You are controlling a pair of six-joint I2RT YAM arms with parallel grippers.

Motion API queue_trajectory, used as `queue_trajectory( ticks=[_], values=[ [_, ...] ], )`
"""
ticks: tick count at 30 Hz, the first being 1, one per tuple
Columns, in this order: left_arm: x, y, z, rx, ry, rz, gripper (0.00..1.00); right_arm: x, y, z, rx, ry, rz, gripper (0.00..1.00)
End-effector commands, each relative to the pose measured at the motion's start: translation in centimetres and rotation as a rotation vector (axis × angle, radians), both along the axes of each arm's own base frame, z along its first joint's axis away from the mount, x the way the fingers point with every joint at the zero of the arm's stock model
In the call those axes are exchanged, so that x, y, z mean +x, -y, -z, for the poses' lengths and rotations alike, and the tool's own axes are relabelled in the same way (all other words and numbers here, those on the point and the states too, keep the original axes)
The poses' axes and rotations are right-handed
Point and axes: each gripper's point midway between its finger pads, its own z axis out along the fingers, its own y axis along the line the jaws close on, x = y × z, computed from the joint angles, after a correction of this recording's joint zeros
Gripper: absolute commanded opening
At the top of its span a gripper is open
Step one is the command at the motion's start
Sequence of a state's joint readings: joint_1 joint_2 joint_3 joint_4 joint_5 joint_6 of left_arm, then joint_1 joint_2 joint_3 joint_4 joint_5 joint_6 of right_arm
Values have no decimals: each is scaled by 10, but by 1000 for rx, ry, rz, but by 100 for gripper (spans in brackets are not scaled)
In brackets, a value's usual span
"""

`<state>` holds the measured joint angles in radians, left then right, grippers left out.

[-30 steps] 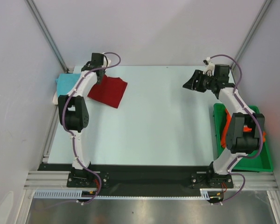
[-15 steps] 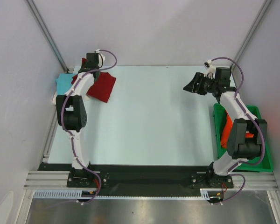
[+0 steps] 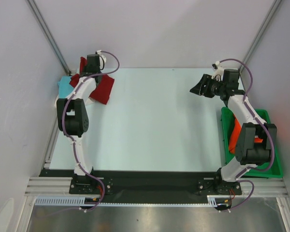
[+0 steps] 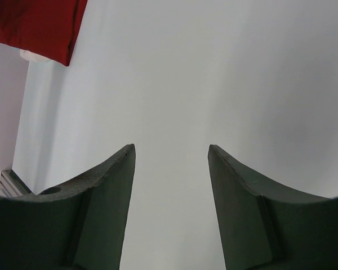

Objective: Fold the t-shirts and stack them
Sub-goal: Neatly place the folded tshirt to the corner

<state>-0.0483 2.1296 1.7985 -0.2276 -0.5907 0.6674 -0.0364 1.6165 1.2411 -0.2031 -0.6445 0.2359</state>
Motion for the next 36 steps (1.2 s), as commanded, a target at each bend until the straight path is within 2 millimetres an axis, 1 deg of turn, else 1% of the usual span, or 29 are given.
queue_trajectory(
  ticks=[1, 2, 3, 4, 6, 7, 12, 13, 15, 16, 17, 18, 19, 20, 21, 23, 24, 27, 28, 31, 32, 33, 34, 36],
  values=[
    [-1, -24, -79, 77, 200, -43, 0, 7, -1, -13, 0, 53, -1, 60],
    [0, -27, -81, 86, 205, -44, 0, 6, -2, -14, 0, 57, -1, 60],
    [0, -31, -89, 105, 227, -44, 0, 6, -1, -12, -1, 53, 2, 60],
    [-2, -35, -87, 113, 218, -47, 1, 5, -2, -13, -2, 56, 0, 60],
    [1, -36, -94, 133, 248, -42, 1, 4, 0, -12, -7, 58, 4, 60],
    [-4, -59, -95, 143, 248, -83, 0, 2, 0, -11, -6, 54, 6, 60],
    [-7, -82, -89, 147, 228, -132, 0, 3, -1, -10, -6, 52, 6, 60],
    [-8, -91, -94, 143, 238, -150, 1, 4, -1, -8, -5, 47, 5, 60],
    [-7, -99, -86, 142, 219, -158, 1, 6, -1, -9, -6, 52, 6, 60],
    [-6, -105, -88, 141, 225, -167, 0, 6, -1, -9, -7, 50, 6, 60],
    [-7, -107, -78, 135, 190, -167, 0, 7, -2, -9, -7, 52, 5, 60],
    [-8, -113, -75, 131, 180, -174, 0, 7, -1, -8, -9, 49, 6, 60],
    [-7, -116, -76, 128, 182, -178, 0, 7, -2, -7, -7, 47, 4, 60],
    [-6, -117, -72, 127, 171, -173, 0, 7, -3, -7, -8, 47, 4, 60],
    [-5, -119, -64, 129, 151, -172, 1, 7, -4, -6, -9, 46, 2, 60],
    [-3, -120, -55, 147, 116, -156, 0, 7, -5, -5, -12, 43, 1, 60],
    [-1, -120, -45, 152, 96, -154, 0, 7, -6, -5, -13, 42, -3, 60],
    [1, -121, -34, 158, 65, -153, 0, 7, -7, -2, -16, 35, -4, 60],
    [2, -121, -25, 156, 49, -152, 0, 8, -7, -2, -18, 35, -4, 60],
    [2, -122, -11, 155, 21, -157, 0, 8, -8, 1, -21, 29, -7, 60],
    [3, -122, -10, 159, 24, -160, 1, 8, -9, 1, -20, 27, -10, 60],
    [3, -124, -9, 162, 29, -173, 7, 8, -9, 2, -22, 26, -13, 60],
    [2, -127, -7, 170, 31, -190, 16, 9, -10, 3, -24, 25, -14, 60],
    [5, -128, -12, 171, 61, -199, 29, 9, -10, 3, -27, 25, -15, 60]
  ],
)
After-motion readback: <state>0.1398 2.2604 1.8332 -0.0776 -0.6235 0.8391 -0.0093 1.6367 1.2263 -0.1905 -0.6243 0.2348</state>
